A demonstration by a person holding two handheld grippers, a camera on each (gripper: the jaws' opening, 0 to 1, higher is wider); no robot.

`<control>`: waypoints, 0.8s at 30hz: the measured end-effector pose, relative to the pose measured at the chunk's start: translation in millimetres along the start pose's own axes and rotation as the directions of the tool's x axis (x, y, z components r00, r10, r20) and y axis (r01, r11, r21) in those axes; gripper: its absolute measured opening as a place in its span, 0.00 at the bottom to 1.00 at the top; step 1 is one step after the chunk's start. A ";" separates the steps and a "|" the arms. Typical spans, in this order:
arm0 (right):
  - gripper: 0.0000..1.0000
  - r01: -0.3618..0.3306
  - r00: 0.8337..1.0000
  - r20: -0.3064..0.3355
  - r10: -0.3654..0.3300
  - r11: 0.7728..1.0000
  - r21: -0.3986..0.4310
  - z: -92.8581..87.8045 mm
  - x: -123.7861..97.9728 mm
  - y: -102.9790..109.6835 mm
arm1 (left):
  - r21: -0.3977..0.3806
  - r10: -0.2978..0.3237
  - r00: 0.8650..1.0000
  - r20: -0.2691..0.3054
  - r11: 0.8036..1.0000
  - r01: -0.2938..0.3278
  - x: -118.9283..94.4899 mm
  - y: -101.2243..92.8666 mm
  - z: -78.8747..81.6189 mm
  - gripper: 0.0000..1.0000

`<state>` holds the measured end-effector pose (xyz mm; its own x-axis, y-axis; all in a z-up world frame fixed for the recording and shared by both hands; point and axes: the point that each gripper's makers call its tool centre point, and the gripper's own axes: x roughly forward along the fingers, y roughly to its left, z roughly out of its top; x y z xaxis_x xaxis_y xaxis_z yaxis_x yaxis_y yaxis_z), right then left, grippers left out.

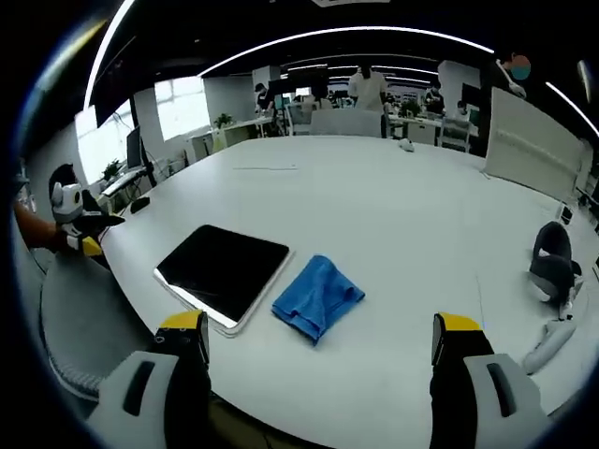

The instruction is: Wipe the mirror surface with the cleaning cloth until all visible marks leave the cleaned area.

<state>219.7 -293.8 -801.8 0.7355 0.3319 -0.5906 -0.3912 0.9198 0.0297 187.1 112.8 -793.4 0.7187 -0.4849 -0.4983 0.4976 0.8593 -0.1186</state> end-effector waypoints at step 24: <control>0.97 0.115 0.992 0.049 -0.114 0.993 -0.010 26.2 9.4 9.9 | 0.005 -0.022 1.000 -0.001 1.000 0.022 0.7 2.8 -5.3 0.97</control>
<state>237.2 -276.1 -786.0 0.8016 0.2343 -0.5501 -0.3093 0.9498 -0.0463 186.4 115.7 -798.6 0.7070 -0.5036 -0.4965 0.5156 0.8476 -0.1255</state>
